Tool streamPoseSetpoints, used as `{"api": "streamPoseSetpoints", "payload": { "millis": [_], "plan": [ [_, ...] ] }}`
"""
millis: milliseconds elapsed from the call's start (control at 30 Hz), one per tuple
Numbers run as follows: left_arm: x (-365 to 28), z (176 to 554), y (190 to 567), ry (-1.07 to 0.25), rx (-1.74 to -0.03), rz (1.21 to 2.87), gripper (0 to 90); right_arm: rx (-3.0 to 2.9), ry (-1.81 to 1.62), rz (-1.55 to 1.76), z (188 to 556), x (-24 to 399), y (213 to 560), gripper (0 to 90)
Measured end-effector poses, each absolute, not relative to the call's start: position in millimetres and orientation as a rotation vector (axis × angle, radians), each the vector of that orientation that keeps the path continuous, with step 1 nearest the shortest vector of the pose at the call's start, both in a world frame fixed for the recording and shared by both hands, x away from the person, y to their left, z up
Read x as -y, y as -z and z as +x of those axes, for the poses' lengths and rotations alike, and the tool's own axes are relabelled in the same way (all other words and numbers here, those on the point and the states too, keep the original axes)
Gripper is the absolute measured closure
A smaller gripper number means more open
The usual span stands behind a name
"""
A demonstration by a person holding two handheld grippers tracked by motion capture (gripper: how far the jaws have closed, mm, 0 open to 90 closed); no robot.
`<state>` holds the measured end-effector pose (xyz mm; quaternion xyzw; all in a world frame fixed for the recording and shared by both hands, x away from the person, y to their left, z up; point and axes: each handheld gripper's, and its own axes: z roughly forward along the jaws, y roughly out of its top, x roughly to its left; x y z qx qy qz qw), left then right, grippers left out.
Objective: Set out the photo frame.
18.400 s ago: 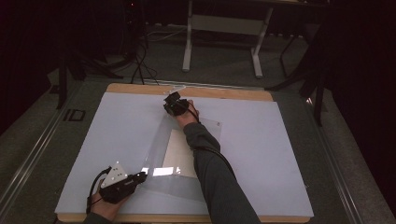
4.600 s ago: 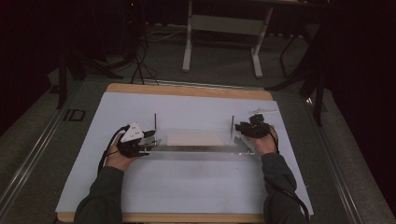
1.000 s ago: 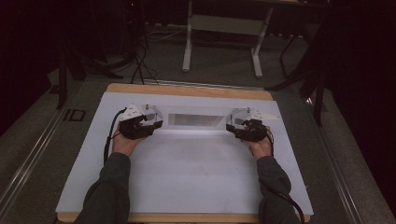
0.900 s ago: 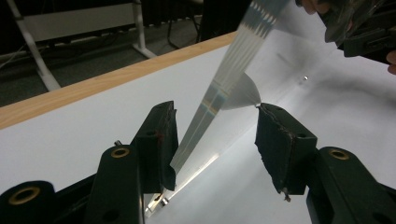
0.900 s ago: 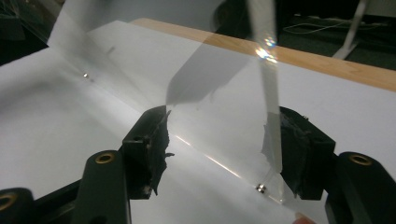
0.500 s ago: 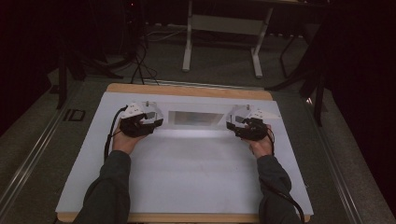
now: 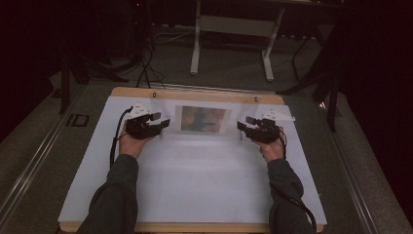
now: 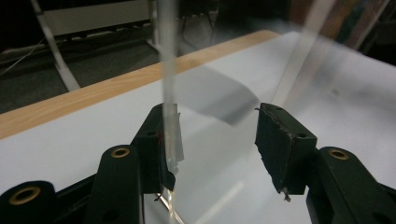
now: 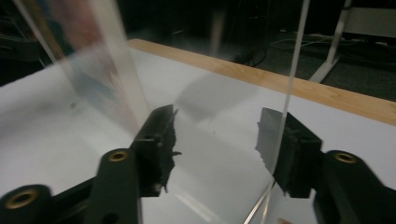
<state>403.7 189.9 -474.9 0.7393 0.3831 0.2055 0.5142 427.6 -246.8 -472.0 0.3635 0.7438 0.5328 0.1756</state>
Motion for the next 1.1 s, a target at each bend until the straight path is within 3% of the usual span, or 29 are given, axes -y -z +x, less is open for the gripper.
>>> {"api": "streamPoseSetpoints", "payload": {
  "millis": [67, 1100],
  "plan": [
    [-194, 403, 476, -0.461, -0.926, 1.710, 48.7, -2.099, -1.522, 1.047, 427, 246, 474, 48.7],
    [-183, 367, 474, -0.432, -0.931, 1.748, 48.5, -2.072, -1.538, 1.034, 388, 256, 475, 47.8]
  ]
}}
